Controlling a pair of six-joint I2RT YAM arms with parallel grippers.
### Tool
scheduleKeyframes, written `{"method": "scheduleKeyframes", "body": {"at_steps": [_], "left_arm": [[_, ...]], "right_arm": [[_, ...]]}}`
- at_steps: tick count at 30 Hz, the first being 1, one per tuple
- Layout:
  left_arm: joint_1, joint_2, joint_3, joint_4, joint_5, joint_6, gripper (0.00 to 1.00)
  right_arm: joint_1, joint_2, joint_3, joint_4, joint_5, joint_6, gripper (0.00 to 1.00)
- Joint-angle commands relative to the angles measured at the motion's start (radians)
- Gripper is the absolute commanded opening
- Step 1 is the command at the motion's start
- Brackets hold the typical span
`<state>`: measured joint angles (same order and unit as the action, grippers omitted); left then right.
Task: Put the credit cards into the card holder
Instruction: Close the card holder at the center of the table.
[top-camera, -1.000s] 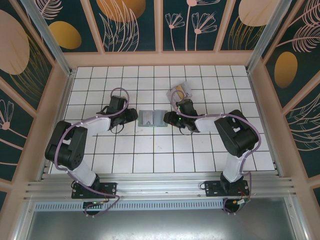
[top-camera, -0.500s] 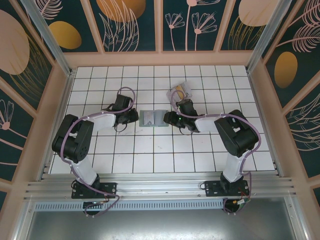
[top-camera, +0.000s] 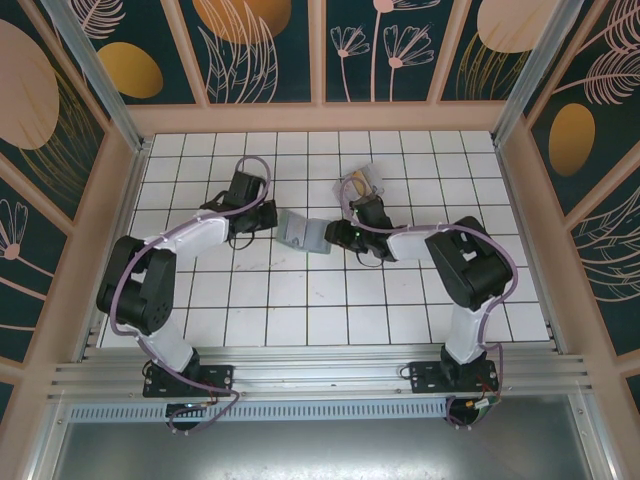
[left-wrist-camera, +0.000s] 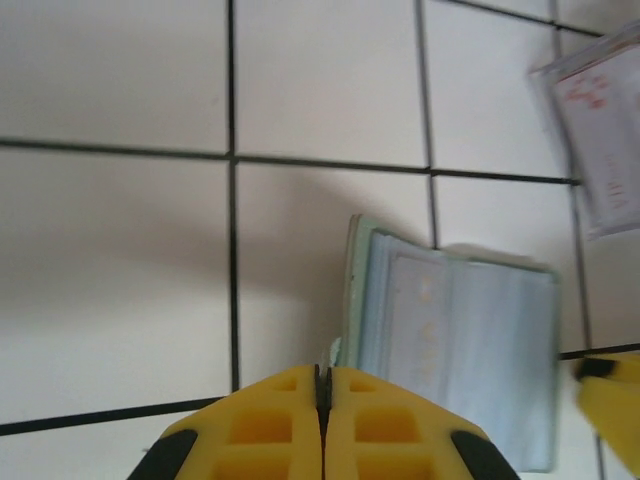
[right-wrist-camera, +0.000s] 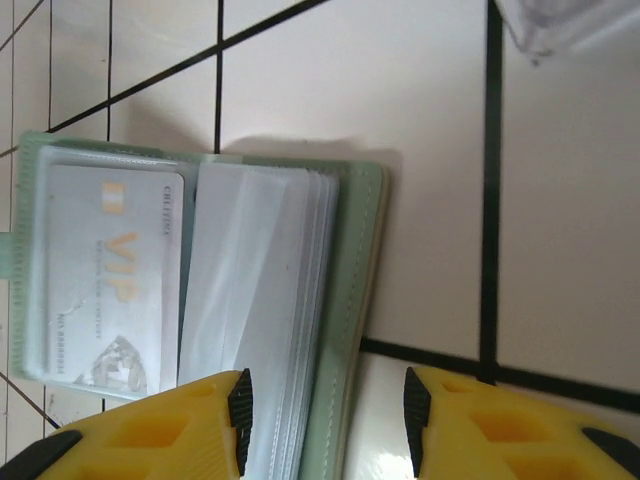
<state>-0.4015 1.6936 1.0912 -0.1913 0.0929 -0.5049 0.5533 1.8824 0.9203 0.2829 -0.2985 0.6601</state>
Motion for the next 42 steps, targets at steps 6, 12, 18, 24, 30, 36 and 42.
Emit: {"method": "scheduleKeyframes", "body": {"at_steps": [6,12,18,24,30,36,42], "left_arm": [[-0.065,-0.012,0.105,-0.105,0.015,0.016,0.01],[-0.122,0.047,0.153,-0.074,0.102,-0.031,0.02],[-0.183,0.121,0.205,-0.030,0.150,-0.071,0.03],[-0.204,0.165,0.176,0.007,0.168,-0.099,0.08],[-0.205,0.144,0.171,0.021,0.227,-0.107,0.44],[-0.204,0.075,0.186,-0.024,0.281,-0.092,0.65],[-0.169,-0.046,0.181,-0.121,0.144,-0.060,0.66]], "right_arm": [[0.010,0.109,0.068,0.035,-0.137,0.005,0.46],[-0.001,0.111,0.024,0.179,-0.234,0.094,0.46],[-0.044,0.111,-0.019,0.218,-0.261,0.118,0.46],[-0.062,-0.102,-0.124,0.099,-0.089,0.084,0.46],[-0.095,-0.165,-0.160,0.019,-0.051,0.025,0.46],[-0.096,-0.152,-0.173,0.051,-0.065,0.037,0.46],[-0.092,-0.142,-0.142,0.019,-0.068,0.010,0.46]]}}
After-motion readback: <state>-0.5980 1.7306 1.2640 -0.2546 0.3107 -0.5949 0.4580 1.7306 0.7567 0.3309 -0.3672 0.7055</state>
